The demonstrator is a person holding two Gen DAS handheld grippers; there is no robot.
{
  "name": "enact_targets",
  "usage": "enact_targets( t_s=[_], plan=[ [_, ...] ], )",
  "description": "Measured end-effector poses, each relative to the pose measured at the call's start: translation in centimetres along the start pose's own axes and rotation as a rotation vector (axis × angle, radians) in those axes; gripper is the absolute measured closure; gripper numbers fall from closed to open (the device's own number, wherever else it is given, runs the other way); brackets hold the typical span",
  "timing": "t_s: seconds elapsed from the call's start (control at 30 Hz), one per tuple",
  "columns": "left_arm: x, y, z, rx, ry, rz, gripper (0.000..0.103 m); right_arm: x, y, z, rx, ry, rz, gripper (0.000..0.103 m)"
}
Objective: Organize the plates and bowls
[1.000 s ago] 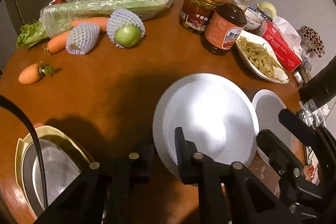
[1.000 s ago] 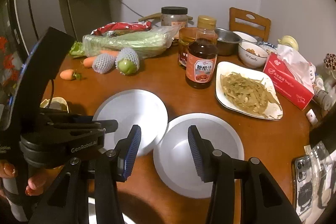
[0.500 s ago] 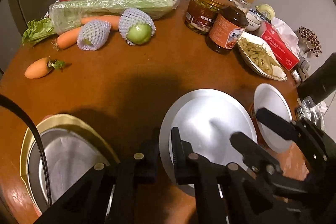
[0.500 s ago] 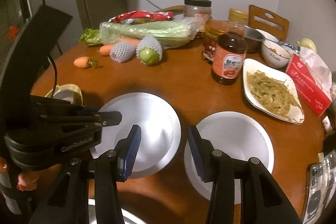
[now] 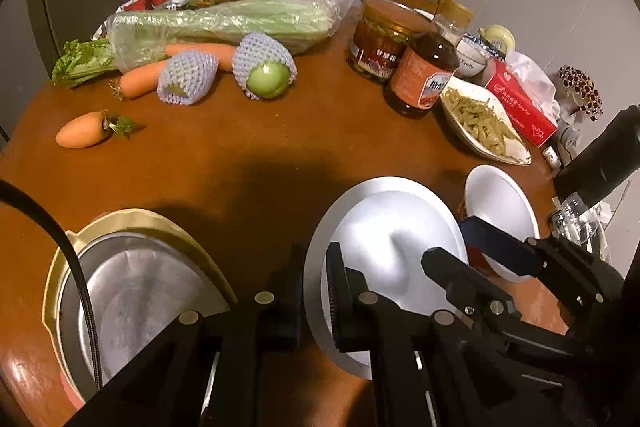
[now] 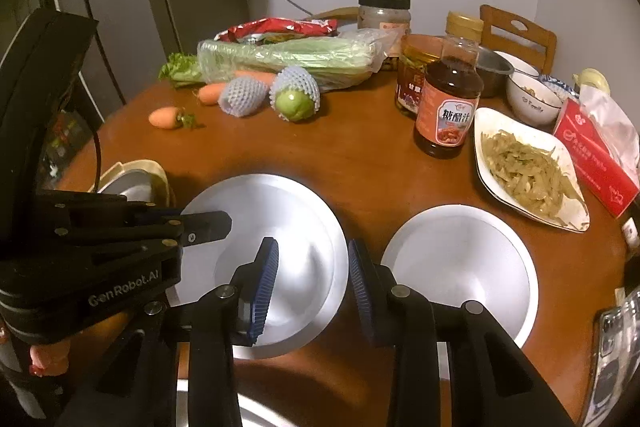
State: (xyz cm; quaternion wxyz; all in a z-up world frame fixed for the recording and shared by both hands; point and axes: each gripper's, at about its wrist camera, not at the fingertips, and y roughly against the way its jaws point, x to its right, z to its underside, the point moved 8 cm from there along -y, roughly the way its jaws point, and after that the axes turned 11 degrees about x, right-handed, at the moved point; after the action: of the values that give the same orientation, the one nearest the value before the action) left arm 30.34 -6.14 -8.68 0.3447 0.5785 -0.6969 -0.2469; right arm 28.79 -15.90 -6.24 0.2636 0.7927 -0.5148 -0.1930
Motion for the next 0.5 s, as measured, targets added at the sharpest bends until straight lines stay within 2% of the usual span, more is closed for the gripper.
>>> enact_targets(
  t_s=[0.5],
  plan=[
    [1.9,5.2,-0.6,0.089,-0.050,0.010,0.092,-0.8,5.3,-1.4,0.105,-0.022,-0.015,0.065]
  ],
)
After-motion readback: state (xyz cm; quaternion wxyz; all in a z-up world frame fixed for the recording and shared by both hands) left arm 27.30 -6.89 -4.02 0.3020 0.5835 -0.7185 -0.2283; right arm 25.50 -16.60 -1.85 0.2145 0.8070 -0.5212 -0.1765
